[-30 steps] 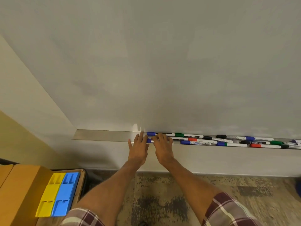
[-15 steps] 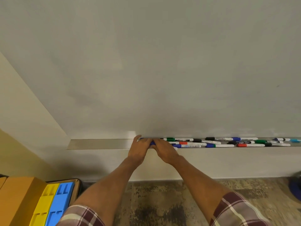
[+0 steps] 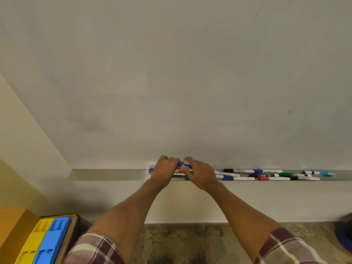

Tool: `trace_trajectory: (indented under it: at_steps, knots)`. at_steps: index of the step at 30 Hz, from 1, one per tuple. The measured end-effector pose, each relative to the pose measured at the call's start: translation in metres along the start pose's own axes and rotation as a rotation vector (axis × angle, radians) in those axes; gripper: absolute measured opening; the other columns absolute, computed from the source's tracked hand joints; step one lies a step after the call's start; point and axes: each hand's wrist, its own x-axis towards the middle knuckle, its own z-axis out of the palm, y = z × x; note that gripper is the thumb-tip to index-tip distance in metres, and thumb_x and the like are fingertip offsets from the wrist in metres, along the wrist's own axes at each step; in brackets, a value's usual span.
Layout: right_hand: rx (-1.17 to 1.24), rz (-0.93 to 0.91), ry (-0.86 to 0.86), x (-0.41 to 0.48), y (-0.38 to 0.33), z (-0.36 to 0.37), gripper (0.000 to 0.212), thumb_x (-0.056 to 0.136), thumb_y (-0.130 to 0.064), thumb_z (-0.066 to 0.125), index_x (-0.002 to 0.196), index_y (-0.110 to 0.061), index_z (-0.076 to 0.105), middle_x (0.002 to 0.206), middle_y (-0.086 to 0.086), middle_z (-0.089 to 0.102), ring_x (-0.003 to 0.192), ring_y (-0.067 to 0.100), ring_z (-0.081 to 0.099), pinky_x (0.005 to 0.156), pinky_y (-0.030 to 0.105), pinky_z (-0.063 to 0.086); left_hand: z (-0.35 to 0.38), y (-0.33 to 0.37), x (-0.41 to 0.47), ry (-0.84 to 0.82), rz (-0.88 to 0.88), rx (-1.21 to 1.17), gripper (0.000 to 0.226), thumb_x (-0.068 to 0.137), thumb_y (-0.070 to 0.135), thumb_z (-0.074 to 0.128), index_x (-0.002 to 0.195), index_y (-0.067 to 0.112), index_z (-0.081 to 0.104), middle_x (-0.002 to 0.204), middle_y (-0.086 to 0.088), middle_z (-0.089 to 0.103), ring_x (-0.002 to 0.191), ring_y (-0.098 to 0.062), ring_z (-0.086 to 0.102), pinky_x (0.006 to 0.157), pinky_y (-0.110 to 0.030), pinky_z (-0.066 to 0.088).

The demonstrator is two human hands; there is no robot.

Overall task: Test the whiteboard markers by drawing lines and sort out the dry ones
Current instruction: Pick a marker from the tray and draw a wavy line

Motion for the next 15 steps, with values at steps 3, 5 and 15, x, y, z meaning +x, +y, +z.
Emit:
trace_trajectory:
  at_steps: [3, 5, 15]
  knots:
    - [0.073, 0.061, 0.081, -0.001, 0.014, -0.015, 0.033, 0.097, -0.039, 0.045, 0.118, -0.014, 0.041, 0.101, 0.006, 0.061, 0.082, 0.019, 0.06, 0.073, 0.027, 0.048, -0.01, 0.017, 0.005, 0.13, -0.02, 0.012, 0.026, 0.1, 0.028, 0.053, 0.124, 0.017, 0.057, 0.119, -0.004, 0.065, 0.108, -0.024, 0.059, 0.101, -0.035, 0.035]
    - [0.082, 0.043, 0.142, 0.0, 0.022, -0.028, 0.017, 0.097, -0.022, 0.046, 0.111, -0.013, 0.041, 0.091, 0.008, 0.057, 0.073, 0.018, 0.055, 0.068, 0.027, 0.047, -0.015, 0.024, 0.009, 0.331, 0.066, 0.017, 0.025, 0.092, 0.027, 0.065, 0.114, 0.014, 0.064, 0.113, -0.006, 0.068, 0.103, -0.027, 0.064, 0.091, -0.043, 0.044]
    - [0.274, -0.222, 0.523, 0.026, 0.017, -0.147, 0.037, 0.095, -0.021, 0.036, 0.124, -0.002, 0.049, 0.11, 0.011, 0.059, 0.089, 0.018, 0.058, 0.079, 0.012, 0.038, -0.112, 0.06, 0.077, 0.745, 0.197, 0.165, 0.046, 0.104, 0.037, 0.039, 0.138, 0.01, 0.054, 0.15, -0.01, 0.044, 0.14, -0.031, 0.038, 0.113, -0.048, 0.03]
